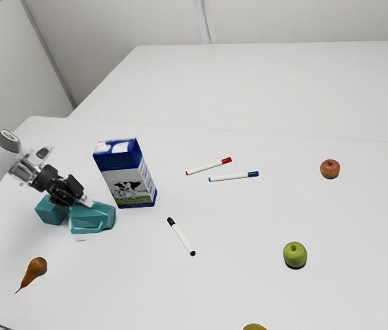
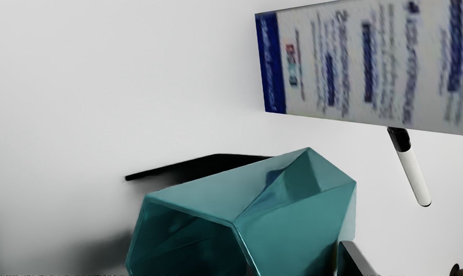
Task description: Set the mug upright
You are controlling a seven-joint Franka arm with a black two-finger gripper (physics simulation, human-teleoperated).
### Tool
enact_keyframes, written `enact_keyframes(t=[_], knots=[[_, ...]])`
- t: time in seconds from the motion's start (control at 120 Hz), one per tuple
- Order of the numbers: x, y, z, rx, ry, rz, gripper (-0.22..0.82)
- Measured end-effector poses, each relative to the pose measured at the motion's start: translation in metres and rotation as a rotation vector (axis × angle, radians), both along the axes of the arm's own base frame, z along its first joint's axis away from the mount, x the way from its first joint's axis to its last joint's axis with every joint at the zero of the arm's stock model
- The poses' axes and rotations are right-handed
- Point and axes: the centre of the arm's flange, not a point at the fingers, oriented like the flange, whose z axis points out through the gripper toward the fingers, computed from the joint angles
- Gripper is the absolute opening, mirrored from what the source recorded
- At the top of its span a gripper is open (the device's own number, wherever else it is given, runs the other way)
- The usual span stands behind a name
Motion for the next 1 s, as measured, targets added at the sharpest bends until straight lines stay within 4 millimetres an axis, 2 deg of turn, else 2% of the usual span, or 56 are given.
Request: enact_keyframes(t=[0.133, 0.258, 0.483, 0.608, 0.725, 1.0], knots=[[0.0, -0.001, 0.017, -0.006, -0.03, -0.008, -0.06], [-0.004, -0.002, 0.039, -0.024, -0.059, -0.021, -0.12], [-0.018, -0.014, 0.067, -0.05, -0.093, -0.052, -0.16], [-0.019, -0.025, 0.084, 0.023, -0.085, -0.104, -0.17], [-0.011, -0.05, 0.095, 0.157, -0.05, -0.2, -0.18], [0.006, -0.136, 0.096, 0.438, -0.042, -0.382, -0.18]])
